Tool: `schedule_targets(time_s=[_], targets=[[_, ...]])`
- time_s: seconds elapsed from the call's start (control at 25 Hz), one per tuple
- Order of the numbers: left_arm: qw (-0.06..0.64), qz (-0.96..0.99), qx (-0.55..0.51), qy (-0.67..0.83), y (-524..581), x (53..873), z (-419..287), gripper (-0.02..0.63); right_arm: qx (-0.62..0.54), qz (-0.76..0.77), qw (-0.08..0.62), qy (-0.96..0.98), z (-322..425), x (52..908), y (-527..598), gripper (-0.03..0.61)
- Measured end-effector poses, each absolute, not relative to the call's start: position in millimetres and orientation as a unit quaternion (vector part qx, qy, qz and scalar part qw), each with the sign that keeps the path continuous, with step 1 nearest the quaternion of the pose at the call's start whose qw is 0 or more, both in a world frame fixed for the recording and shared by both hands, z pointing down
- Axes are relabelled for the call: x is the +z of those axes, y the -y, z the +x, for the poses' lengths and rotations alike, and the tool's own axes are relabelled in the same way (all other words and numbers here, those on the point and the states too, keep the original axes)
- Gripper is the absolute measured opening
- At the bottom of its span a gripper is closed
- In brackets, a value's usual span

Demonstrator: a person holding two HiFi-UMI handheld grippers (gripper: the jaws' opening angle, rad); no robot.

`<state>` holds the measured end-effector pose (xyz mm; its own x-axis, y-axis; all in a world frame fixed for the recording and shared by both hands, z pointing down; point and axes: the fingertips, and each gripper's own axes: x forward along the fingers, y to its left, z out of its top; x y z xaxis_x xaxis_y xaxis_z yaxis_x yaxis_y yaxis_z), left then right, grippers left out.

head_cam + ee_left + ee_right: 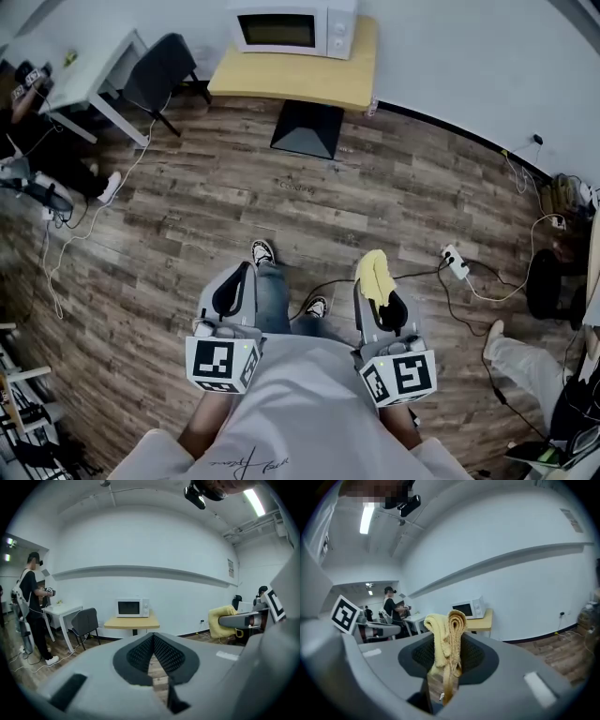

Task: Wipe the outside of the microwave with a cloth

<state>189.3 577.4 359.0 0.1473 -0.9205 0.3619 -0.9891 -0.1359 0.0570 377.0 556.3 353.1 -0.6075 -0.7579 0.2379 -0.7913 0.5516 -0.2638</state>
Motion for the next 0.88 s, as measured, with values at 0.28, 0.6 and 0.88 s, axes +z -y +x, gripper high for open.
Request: schedule_targets(time_s=[0.28, 0.6, 0.88], targets=[[0.113, 0.769, 0.118, 0.618, -546, 352, 177, -0.008, 0.171, 0.381, 0.000, 0.909, 347, 332, -537, 0.117], [0.129, 0.768, 0.097, 0.620, -489, 354, 135, -0.002, 0.180, 0.375, 0.027, 0.909, 295, 337, -480, 0.117], [0.127, 0.780, 0.126, 0.600, -428, 361, 91, -0.002, 0.196, 0.404, 0.070, 0.891, 245, 340, -411, 0.120]])
